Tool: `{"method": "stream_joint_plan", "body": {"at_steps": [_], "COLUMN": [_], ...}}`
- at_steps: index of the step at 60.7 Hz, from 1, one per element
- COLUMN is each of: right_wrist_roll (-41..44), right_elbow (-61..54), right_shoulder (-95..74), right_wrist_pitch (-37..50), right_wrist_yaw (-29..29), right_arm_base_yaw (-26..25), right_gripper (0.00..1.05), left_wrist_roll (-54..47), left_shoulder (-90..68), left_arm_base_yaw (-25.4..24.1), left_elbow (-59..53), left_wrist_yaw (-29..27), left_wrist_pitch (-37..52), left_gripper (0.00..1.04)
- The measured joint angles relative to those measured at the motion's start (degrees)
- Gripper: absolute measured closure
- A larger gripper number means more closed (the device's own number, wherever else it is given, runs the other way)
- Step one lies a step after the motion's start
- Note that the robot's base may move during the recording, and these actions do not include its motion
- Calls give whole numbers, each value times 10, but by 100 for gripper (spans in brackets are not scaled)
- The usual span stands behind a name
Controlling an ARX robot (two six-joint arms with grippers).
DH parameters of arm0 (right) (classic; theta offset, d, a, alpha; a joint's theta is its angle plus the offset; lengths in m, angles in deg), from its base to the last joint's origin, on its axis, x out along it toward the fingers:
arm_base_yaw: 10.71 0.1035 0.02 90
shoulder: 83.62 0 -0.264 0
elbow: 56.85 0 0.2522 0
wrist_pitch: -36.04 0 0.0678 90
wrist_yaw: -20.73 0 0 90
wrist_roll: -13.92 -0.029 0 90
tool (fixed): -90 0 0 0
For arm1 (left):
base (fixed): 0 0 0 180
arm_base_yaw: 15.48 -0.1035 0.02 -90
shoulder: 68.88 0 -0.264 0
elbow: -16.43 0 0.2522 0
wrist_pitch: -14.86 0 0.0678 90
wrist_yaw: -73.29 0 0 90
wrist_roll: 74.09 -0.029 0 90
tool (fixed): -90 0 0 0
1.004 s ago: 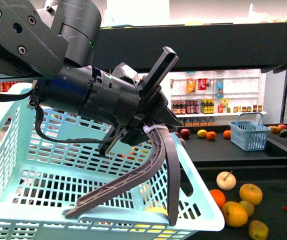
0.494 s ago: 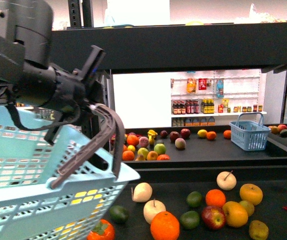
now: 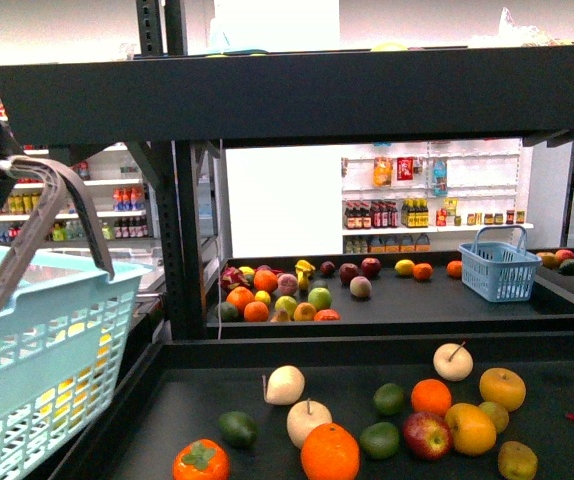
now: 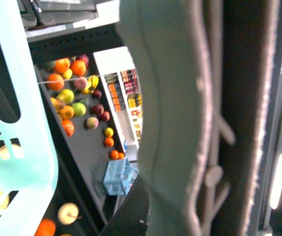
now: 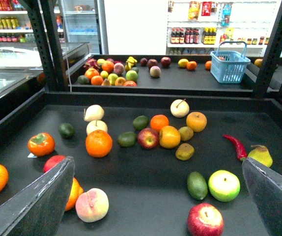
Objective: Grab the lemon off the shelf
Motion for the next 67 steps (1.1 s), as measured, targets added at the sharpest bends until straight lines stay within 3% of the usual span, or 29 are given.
{"method": "stream_joint_plan", "body": {"at_steps": [26, 42, 67], "right_wrist_roll": [0, 0, 0], "right_elbow": [0, 0, 0], "right_shoulder": [0, 0, 0], "right_wrist_pitch": [0, 0, 0], "right_wrist_yaw": [0, 0, 0], "right_arm_base_yaw": [0, 0, 0], "right_gripper": [2, 2, 2], "left_wrist_roll": [87, 111, 128], "left_shoulder": [-93, -147, -199], "left_arm_base_yaw": [-104, -136, -170], "left_elbow": [0, 2, -3], "left_wrist_yaw": [59, 111, 140], "left_wrist_pitch": [186, 260, 334], "left_gripper": [98, 99, 99]}}
